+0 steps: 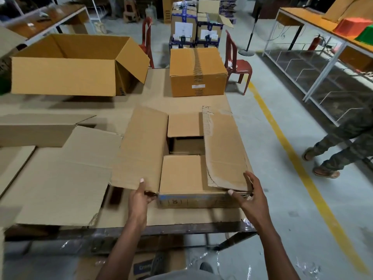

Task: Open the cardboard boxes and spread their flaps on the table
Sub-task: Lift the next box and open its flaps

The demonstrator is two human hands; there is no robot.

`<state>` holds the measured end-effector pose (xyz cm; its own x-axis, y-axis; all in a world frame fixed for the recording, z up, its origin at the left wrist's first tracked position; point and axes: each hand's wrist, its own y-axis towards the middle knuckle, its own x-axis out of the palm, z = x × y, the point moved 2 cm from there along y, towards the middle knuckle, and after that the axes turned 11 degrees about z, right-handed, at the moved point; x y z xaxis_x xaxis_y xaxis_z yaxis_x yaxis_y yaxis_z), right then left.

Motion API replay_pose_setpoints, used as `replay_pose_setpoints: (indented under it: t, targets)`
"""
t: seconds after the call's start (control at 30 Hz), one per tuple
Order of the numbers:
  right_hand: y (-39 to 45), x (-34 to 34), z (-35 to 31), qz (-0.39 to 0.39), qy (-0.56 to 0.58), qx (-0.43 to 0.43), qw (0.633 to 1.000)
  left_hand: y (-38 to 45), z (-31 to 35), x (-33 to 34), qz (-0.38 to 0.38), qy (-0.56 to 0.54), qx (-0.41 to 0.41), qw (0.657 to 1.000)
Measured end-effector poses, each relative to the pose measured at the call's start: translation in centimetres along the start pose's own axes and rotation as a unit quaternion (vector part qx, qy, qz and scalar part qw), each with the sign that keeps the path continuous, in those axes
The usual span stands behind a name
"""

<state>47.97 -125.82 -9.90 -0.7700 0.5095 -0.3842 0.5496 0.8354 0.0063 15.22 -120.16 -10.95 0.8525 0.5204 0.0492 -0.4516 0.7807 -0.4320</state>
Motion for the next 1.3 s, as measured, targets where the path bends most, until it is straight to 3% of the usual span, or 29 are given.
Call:
replay_pose_setpoints:
  t: [0.1,0.27,0.4,0.5,0.57,0.63,0.7,1.0,1.07,1.17,1.3]
  targets:
    - [0.1,0.1,0.2,0.014,-0.010,0.003,1.000,0.4,-1.4,-0.8,0.038,-0.036,-0.058,0.997]
    - [-0.2,0.1,0.8,0.021,0.054,0.007,0.998,1.7,-3.9,-1.7,0.050,0.002,-0.102,0.994]
    - [0.2,0.1,1.1,0.064,0.124,0.032,0.990,-0.4,-1.3,-1.3,0.132,0.122,0.035,0.983]
    - [0.2,0.2,1.5,0.126,0.164,0.092,0.974,0.6,-0.7,-1.8,0.158,0.248,0.141,0.945]
    - [0.5,0.1,1.6,0.178,0.238,0.170,0.939,1.7,-0.4,-2.0,0.130,0.314,0.190,0.921]
    - [1.1,-0.3,1.7,0.226,0.309,0.247,0.890,2.5,-0.1,-1.6,0.097,0.326,0.181,0.923]
    - [1.6,-0.5,2.3,0.239,0.324,0.304,0.863,2.7,-0.1,-1.1,0.067,0.312,0.155,0.935]
    - [1.8,-0.9,3.9,0.291,0.287,0.362,0.838,2.8,-1.4,-0.9,0.010,0.300,0.085,0.950]
    - [1.7,-1.1,3.6,0.327,0.245,0.354,0.841,2.9,-0.5,-0.8,0.015,0.344,0.122,0.931]
    - [1.8,-1.4,3.0,0.360,0.152,0.308,0.867,2.3,2.1,0.9,0.032,0.404,0.259,0.877]
    - [1.9,-1.9,2.8,0.387,0.116,0.272,0.873,2.4,4.9,6.2,-0.089,0.434,0.387,0.809]
